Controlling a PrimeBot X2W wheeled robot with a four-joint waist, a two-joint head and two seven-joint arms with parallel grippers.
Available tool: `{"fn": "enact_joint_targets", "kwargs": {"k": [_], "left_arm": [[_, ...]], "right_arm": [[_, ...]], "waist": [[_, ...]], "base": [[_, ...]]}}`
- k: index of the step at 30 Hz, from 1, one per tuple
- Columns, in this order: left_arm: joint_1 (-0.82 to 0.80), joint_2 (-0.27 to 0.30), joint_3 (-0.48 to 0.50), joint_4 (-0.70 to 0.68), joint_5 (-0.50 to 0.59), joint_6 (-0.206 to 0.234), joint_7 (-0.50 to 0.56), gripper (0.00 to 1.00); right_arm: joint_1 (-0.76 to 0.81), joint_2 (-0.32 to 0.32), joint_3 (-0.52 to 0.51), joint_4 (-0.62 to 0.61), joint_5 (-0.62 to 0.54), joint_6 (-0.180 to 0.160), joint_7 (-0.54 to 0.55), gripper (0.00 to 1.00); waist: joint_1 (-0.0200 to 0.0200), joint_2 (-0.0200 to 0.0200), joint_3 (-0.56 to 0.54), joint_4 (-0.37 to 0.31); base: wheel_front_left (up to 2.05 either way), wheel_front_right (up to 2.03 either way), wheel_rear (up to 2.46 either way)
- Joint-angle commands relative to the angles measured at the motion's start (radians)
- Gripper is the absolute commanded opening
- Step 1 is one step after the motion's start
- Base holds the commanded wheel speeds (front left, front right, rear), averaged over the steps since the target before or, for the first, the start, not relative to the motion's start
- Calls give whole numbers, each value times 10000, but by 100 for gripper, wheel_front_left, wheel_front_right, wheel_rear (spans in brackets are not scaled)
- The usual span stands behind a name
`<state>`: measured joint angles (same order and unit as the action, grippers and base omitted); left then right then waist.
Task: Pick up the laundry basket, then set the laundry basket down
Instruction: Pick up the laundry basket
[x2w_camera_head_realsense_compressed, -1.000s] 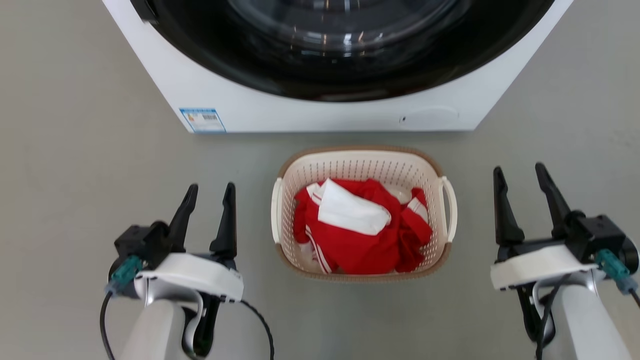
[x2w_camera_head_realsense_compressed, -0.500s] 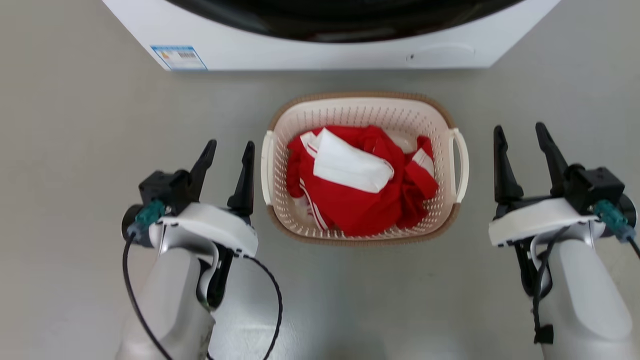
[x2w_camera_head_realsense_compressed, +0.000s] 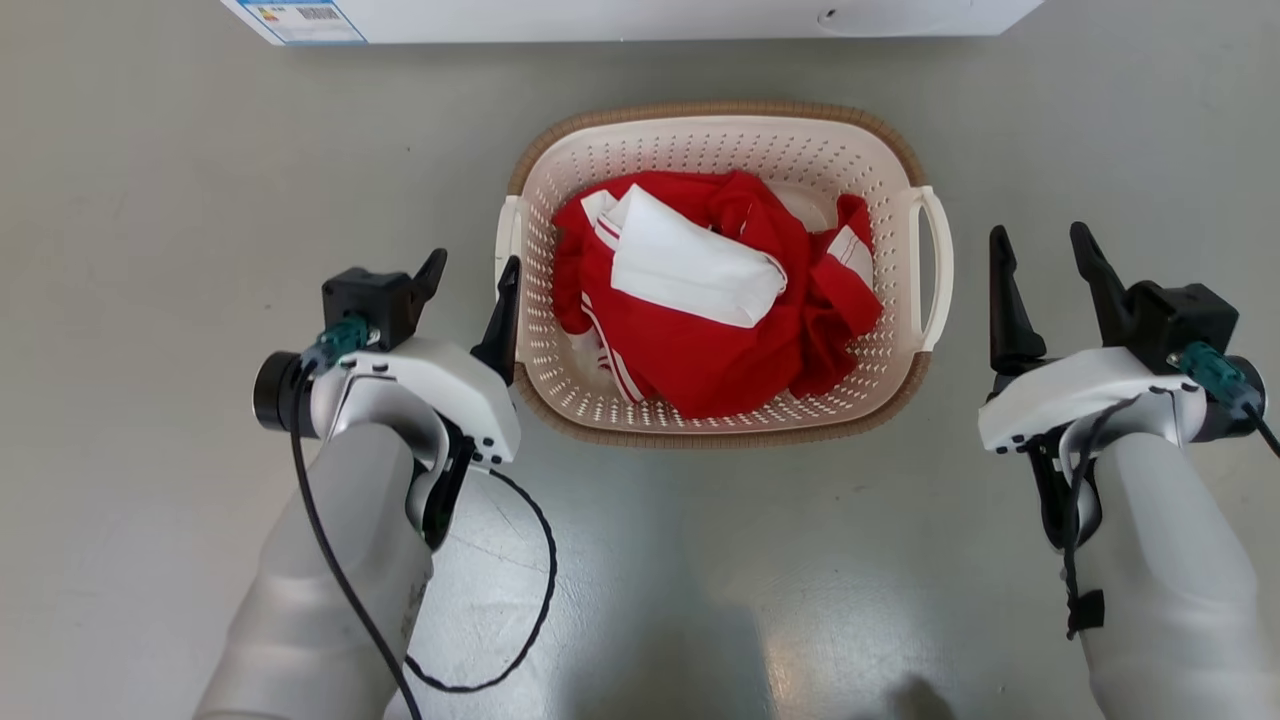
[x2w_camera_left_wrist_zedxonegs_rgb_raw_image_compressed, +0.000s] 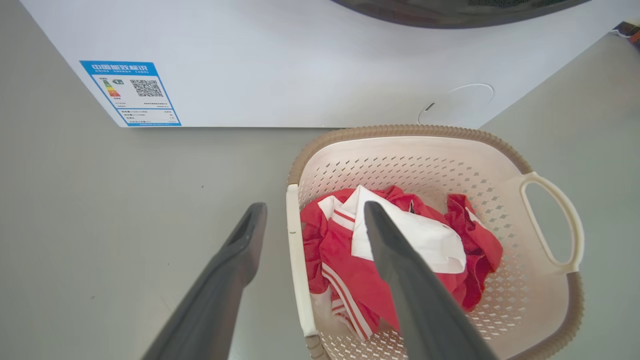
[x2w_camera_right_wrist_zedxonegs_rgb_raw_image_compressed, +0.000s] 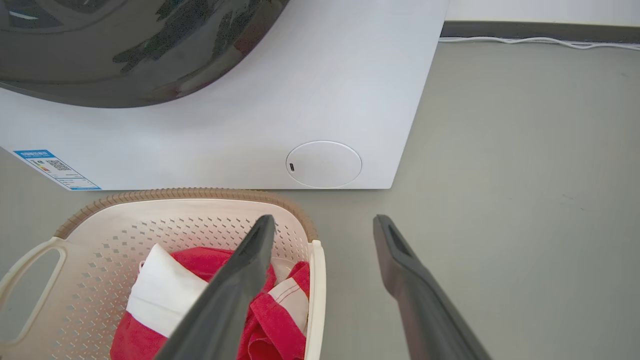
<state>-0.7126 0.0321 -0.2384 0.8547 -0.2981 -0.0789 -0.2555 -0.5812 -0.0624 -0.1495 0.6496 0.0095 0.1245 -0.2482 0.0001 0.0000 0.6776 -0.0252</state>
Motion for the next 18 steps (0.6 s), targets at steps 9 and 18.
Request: {"fn": "enact_joint_targets", "kwargs": {"k": [9,18], "left_arm": [[-1357,181,-553,1732,-314,57,597,100],[-2000,181,-1305,2741,-1014,45,1259,100]], "right_arm": [[-987,-83,326,2227,69,62,-136,100],[-1736,-204,477,4278,-100,62,-136,100]], "waist": [[-1,0,315,-59],[-1,0,207,-104]], "base": [[0,0,0],[0,0,0]]}}
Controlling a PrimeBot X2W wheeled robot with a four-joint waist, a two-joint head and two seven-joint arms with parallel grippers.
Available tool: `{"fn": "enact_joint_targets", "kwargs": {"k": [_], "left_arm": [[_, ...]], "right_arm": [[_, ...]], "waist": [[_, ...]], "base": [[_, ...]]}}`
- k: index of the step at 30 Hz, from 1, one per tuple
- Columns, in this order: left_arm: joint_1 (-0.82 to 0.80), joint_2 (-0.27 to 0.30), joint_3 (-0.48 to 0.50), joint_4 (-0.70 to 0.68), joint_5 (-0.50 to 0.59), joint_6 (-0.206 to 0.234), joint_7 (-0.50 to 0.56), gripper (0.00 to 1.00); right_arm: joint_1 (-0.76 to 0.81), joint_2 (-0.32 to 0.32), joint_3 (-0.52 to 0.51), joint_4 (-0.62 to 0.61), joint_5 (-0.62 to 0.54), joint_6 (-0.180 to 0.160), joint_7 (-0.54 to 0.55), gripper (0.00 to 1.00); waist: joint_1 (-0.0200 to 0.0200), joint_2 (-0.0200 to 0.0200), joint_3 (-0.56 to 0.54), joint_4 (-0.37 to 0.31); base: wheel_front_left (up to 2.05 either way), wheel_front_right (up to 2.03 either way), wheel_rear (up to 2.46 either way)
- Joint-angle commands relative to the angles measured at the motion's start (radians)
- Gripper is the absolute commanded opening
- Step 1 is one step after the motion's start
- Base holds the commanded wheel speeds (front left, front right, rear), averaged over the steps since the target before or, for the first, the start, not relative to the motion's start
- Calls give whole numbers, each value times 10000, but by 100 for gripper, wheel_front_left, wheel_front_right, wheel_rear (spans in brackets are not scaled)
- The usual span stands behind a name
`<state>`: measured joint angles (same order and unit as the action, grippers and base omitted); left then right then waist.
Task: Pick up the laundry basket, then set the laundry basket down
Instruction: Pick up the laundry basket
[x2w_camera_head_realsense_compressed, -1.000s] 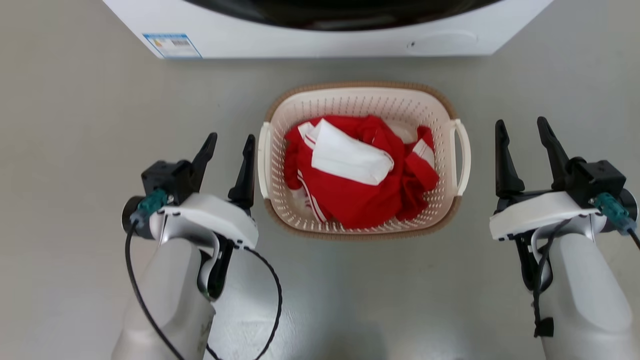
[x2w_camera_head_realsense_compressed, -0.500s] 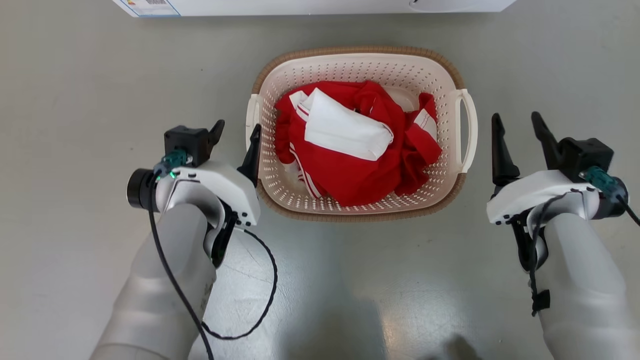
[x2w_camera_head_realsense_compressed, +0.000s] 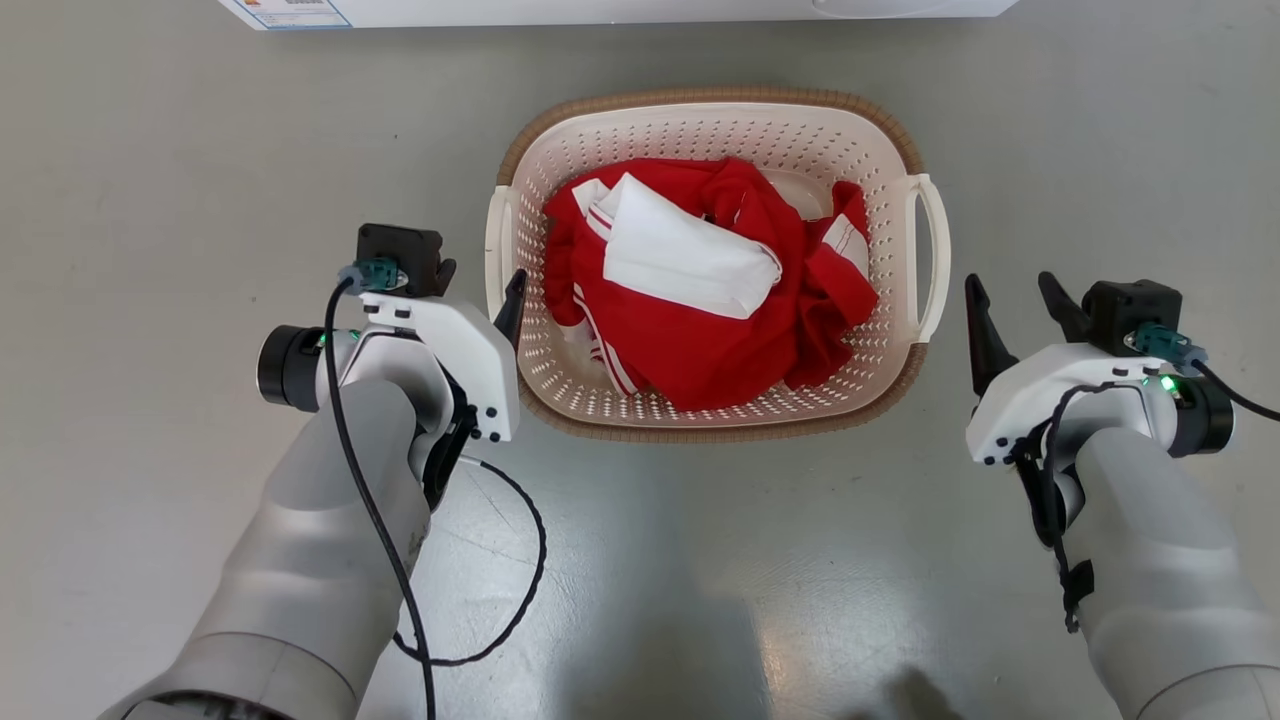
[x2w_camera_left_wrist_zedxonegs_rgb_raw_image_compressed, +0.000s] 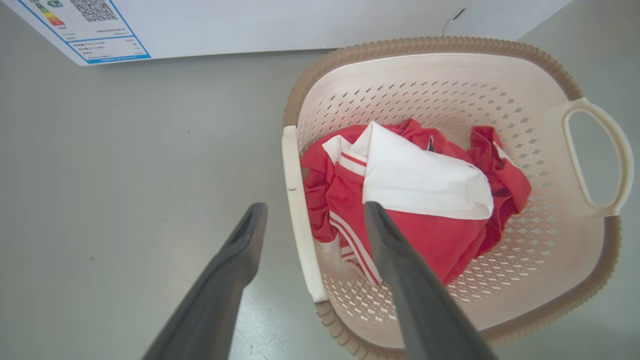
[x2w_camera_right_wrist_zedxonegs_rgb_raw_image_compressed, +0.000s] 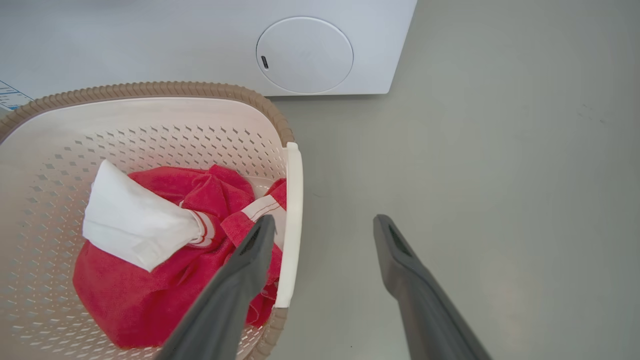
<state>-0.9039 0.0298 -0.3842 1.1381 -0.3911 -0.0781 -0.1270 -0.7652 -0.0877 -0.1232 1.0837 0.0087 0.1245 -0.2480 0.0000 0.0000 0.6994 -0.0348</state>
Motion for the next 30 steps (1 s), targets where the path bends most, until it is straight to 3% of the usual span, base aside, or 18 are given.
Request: {"fn": "enact_joint_targets", "kwargs": {"k": [1,9,30], "left_arm": [[-147,204,65,-40,-161,46,27,100],[-632,204,-545,329,-708,230,604,100],[-1878,204,-1523,853,-1327,792,1184,100]], "right_arm": [[43,41,234,117,-118,62,-138,100],[-517,35,399,954,-164,62,-138,100],[-1722,197,1205,1414,176,62,-138,100]], "waist": [[0,0,-22,-25],[0,0,176,-186],[0,0,1419,-208]], "base": [[0,0,0],[0,0,0],[0,0,0]]}}
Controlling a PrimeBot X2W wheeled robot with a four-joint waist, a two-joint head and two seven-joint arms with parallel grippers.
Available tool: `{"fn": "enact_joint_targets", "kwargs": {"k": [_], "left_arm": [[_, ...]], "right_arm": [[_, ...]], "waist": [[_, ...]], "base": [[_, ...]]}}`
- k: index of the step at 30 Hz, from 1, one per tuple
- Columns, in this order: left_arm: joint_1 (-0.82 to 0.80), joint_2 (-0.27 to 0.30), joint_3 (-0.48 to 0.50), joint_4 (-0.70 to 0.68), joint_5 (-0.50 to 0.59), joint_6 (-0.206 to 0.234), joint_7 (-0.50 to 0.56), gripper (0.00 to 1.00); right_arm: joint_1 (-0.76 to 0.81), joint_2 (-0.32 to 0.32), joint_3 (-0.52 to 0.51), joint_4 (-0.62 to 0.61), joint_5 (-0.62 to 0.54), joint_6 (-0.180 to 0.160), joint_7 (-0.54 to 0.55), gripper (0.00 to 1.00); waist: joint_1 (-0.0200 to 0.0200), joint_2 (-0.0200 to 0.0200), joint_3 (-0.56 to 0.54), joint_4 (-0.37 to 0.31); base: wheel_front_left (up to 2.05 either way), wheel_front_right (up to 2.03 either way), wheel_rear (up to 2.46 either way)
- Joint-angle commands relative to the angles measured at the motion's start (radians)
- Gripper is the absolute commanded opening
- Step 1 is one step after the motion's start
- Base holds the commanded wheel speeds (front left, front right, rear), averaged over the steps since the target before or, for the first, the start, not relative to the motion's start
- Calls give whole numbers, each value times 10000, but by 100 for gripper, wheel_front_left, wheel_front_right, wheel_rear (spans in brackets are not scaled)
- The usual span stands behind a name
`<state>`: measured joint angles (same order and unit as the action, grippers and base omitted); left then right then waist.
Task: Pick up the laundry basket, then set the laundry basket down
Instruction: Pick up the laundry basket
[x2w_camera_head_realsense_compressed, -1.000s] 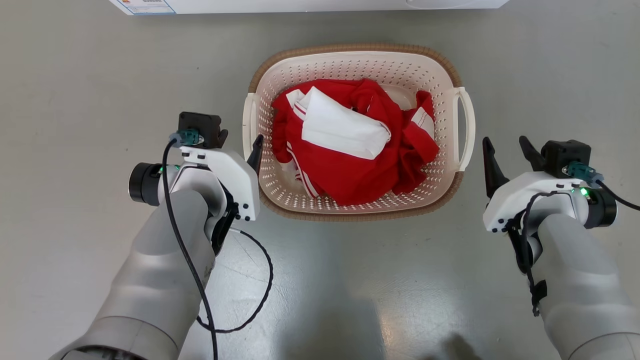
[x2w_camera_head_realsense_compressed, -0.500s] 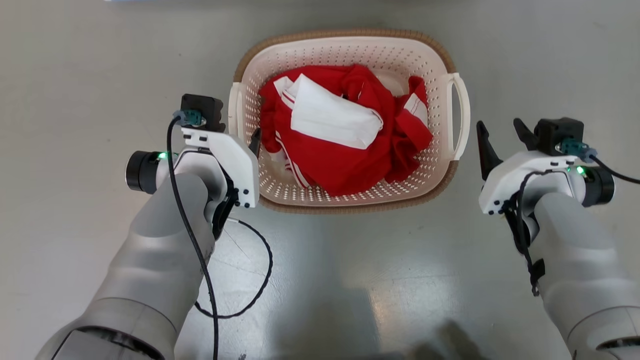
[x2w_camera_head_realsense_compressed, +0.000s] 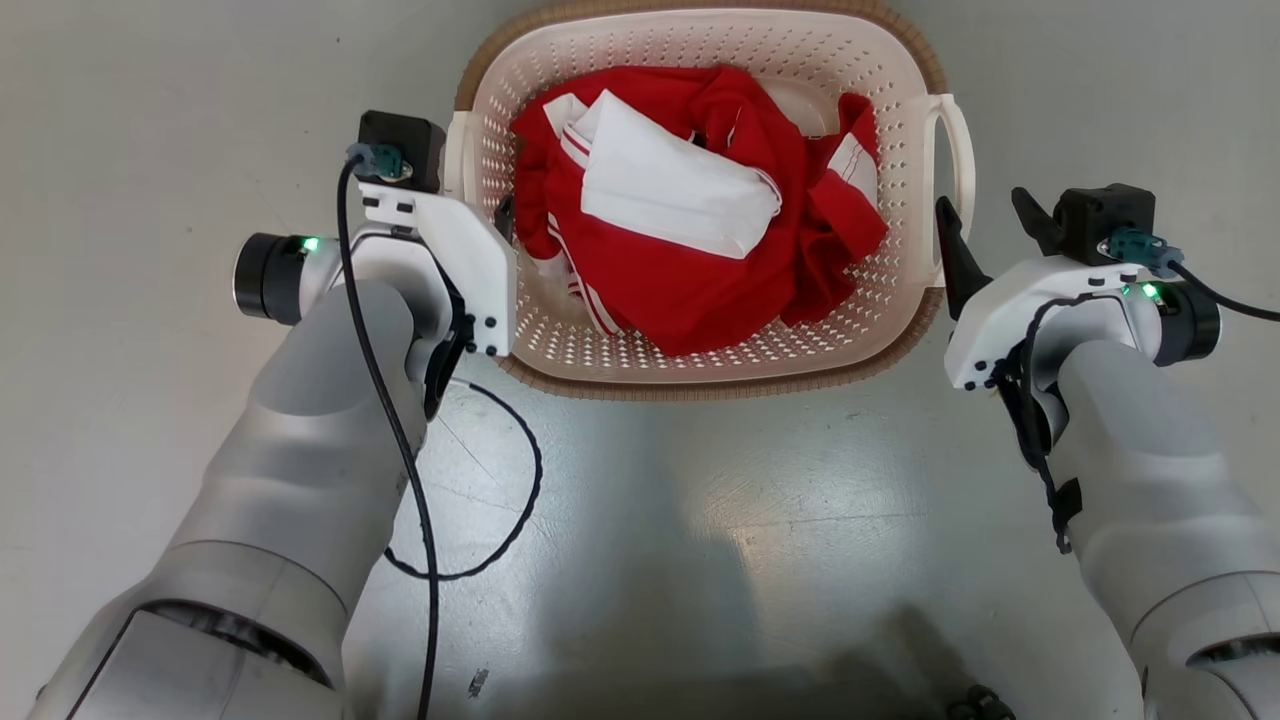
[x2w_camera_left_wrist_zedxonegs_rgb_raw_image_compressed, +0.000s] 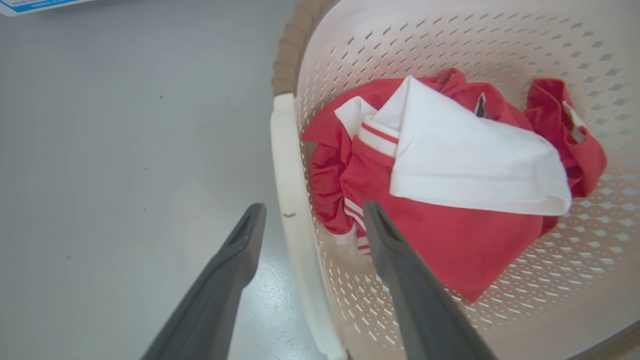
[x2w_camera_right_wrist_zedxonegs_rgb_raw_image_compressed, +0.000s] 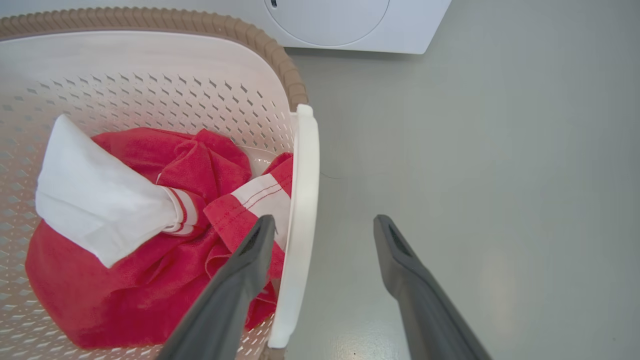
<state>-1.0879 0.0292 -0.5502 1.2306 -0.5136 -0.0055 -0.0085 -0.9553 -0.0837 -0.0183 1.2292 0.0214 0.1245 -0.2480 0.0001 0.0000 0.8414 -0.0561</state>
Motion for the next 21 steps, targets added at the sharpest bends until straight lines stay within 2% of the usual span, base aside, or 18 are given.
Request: {"fn": "enact_joint_targets", "kwargs": {"k": [1,14,21], "left_arm": [[-89,210,100,-67,-132,87,22,100],[-376,210,-445,1,-523,331,417,100],[-545,210,-771,-58,-727,467,624,100]], "right_arm": [[136,166,199,-14,72,62,-138,100],[-310,196,600,390,497,62,4,100],[-687,214,844,519,735,62,718,100]], "waist": [[0,0,41,2],[0,0,370,59],[0,0,573,16]], "base": [[0,0,0],[0,0,0],[0,0,0]]}}
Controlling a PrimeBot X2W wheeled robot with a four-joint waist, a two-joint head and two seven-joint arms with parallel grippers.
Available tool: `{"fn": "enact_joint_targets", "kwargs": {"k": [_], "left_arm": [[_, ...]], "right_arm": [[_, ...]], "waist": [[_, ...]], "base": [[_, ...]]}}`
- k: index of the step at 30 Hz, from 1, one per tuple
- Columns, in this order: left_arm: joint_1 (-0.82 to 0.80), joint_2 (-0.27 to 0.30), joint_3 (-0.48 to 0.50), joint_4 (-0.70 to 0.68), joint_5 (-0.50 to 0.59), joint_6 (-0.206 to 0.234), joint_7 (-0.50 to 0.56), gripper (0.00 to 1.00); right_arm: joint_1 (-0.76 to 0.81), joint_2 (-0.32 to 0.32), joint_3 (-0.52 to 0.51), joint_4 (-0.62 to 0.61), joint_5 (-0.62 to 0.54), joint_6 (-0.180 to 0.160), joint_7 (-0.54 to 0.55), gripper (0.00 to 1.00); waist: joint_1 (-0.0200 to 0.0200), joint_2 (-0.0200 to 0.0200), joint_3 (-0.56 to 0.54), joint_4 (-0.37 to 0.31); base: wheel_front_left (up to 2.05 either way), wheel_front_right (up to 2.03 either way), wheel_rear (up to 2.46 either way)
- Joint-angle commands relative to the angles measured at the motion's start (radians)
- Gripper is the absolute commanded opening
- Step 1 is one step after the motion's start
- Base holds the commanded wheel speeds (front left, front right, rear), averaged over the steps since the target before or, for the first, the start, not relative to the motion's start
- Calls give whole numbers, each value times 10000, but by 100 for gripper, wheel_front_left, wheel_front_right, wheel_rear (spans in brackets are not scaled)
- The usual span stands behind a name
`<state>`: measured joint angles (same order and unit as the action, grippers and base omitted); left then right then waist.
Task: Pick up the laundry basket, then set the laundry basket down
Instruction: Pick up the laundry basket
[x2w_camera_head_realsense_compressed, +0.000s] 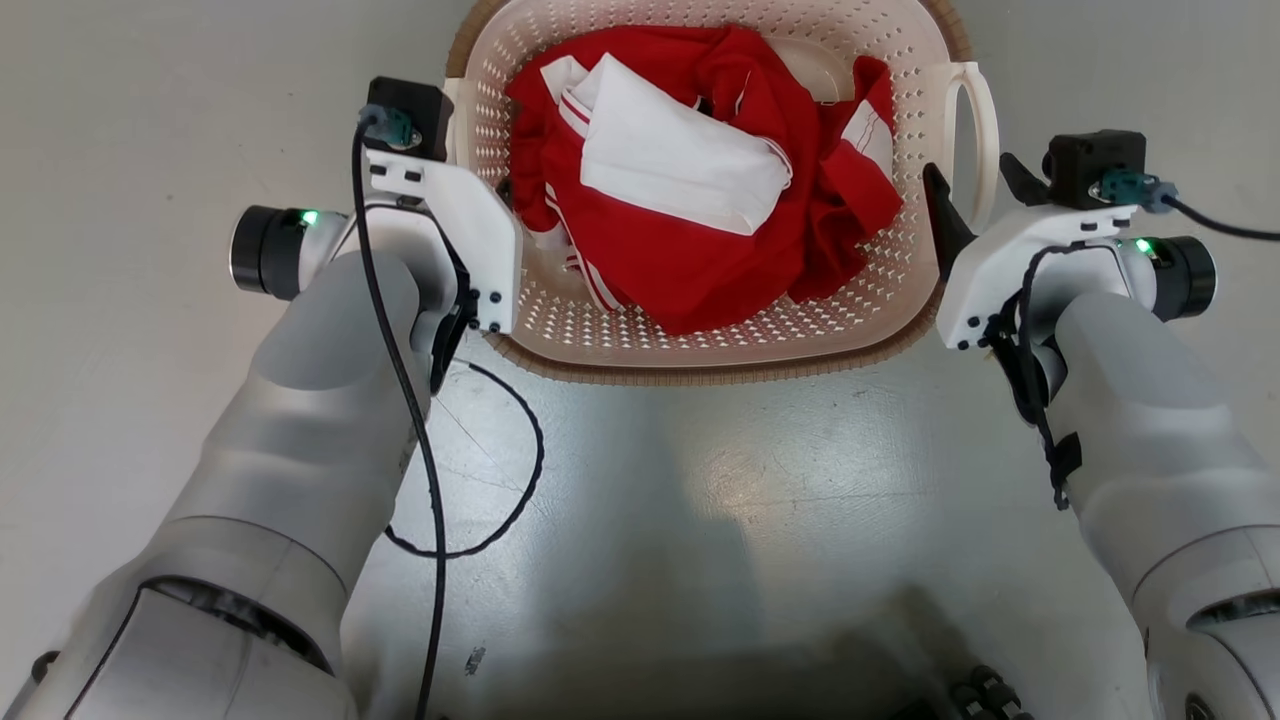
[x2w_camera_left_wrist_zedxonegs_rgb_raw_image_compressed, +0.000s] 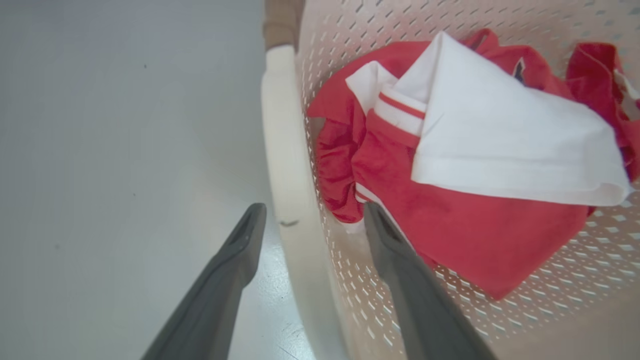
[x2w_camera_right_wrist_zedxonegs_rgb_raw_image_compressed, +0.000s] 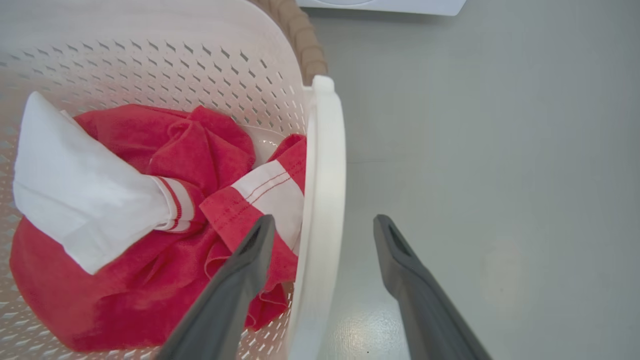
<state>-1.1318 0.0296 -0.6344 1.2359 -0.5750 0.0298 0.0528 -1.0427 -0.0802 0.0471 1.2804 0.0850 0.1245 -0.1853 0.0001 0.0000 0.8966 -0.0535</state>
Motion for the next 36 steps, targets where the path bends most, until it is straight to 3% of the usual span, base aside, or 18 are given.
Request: {"fn": "enact_joint_targets", "kwargs": {"k": [1,22,23,24,25,26,27,28,36], "left_arm": [[-130,206,32,-111,-142,142,30,100],[-500,206,-655,26,-533,287,-29,100],[-514,206,-698,30,-539,282,-32,100],[-533,206,-765,32,-522,263,-23,100],[-552,206,-854,40,-484,243,2,73],[-555,206,-940,50,-451,214,23,34],[-556,206,-997,52,-441,207,3,9],[-554,206,-1036,46,-443,226,-52,0],[-484,206,-1338,3,-555,302,-289,0]], "right_arm": [[151,186,218,19,152,62,224,100],[-43,239,862,86,1116,62,775,100],[-37,238,892,87,1157,62,761,91],[-31,237,925,88,1196,62,754,69],[-27,238,959,89,1233,62,741,29],[-14,240,1000,90,1274,62,752,0],[-5,243,1046,90,1322,62,762,0],[5,247,1069,91,1404,62,779,0],[175,273,1448,95,1738,62,917,0]], "waist": [[0,0,39,-20],[0,0,210,-19],[0,0,218,-23],[0,0,231,-26],[0,0,246,-32],[0,0,262,-37],[0,0,282,-40],[0,0,303,-41],[0,0,246,-11]], "base": [[0,0,0],[0,0,0],[0,0,0],[0,0,0],[0,0,0],[0,0,0],[0,0,0],[0,0,0],[0,0,0]]}}
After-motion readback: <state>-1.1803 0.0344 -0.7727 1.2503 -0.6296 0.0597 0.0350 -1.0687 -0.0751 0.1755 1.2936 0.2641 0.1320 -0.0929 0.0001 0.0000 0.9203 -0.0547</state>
